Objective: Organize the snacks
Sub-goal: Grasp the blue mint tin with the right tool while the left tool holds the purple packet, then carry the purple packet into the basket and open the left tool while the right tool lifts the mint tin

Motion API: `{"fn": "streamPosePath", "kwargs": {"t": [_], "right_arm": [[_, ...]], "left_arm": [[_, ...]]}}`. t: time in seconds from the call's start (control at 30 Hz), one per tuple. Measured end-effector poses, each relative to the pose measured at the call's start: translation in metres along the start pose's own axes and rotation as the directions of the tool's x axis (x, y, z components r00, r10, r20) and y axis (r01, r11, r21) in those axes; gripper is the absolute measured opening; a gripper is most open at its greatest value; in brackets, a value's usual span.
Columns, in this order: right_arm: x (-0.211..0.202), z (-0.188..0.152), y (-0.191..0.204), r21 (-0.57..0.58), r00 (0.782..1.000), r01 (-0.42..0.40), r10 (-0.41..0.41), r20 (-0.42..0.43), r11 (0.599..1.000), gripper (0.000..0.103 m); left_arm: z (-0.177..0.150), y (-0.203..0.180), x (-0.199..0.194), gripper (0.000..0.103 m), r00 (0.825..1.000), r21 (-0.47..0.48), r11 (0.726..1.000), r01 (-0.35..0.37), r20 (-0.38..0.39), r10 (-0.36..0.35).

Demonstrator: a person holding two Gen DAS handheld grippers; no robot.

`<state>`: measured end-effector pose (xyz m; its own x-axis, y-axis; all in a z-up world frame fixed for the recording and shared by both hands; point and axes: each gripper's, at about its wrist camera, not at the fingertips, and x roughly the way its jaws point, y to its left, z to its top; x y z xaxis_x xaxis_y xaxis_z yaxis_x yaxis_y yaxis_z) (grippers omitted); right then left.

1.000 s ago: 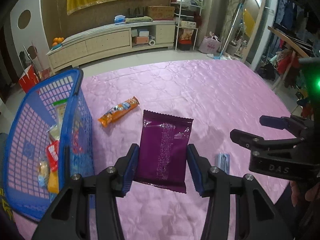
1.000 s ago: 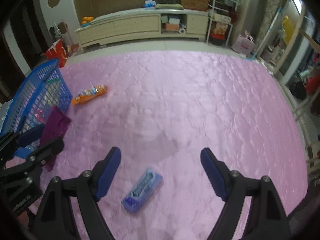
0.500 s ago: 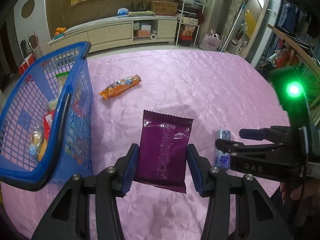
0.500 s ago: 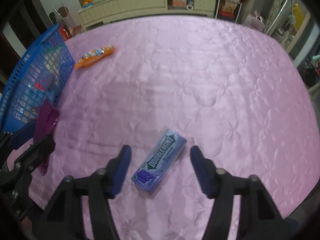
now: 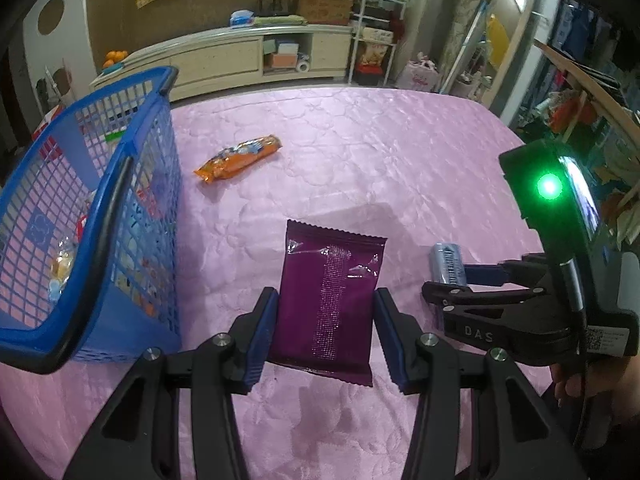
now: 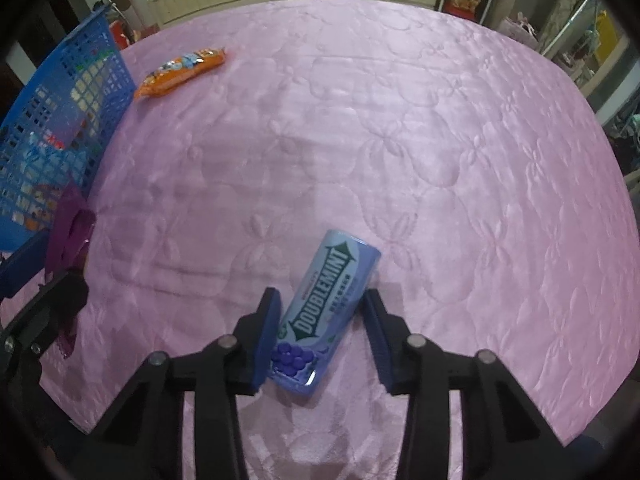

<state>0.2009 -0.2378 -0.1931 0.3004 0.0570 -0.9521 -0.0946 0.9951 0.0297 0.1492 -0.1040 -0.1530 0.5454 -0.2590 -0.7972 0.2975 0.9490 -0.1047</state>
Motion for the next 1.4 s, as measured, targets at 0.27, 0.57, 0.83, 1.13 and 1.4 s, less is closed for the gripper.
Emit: {"fn": "streamPosePath", "kwargs": {"t": [0.27,0.57,0.83,1.13,1.4], "right_arm": [[-0.041,-0.007,0.012,-0.015,0.994,-0.064,0.065,0.09,0.998,0.038],[-0.117,0.002,0.037,-0.089,0.96,-0.138,0.155,0.234,0.986,0.037],[-0.156,0.014,0.071,-0.175,0.928,-0.179,0.226,0.298,0.968,0.037],[-0.179,0.033,0.104,-0.233,0.897,-0.235,0.303,0.321,0.944,0.037],[-0.169,0.052,0.146,-0.293,0.89,-0.276,0.358,0.282,0.916,0.037]], "left_arm": [[0.003,0.004,-0.026,0.046,0.999,-0.014,1.0,0.016,0.04,-0.016],[0.018,0.013,-0.076,0.046,0.991,-0.02,1.0,-0.009,0.135,0.011],[0.035,0.04,-0.12,0.046,0.976,-0.029,0.997,-0.069,0.204,0.074],[0.045,0.098,-0.152,0.046,0.965,-0.087,0.988,-0.129,0.22,0.145],[0.045,0.131,-0.15,0.046,0.962,-0.125,0.978,-0.165,0.199,0.188]]}}
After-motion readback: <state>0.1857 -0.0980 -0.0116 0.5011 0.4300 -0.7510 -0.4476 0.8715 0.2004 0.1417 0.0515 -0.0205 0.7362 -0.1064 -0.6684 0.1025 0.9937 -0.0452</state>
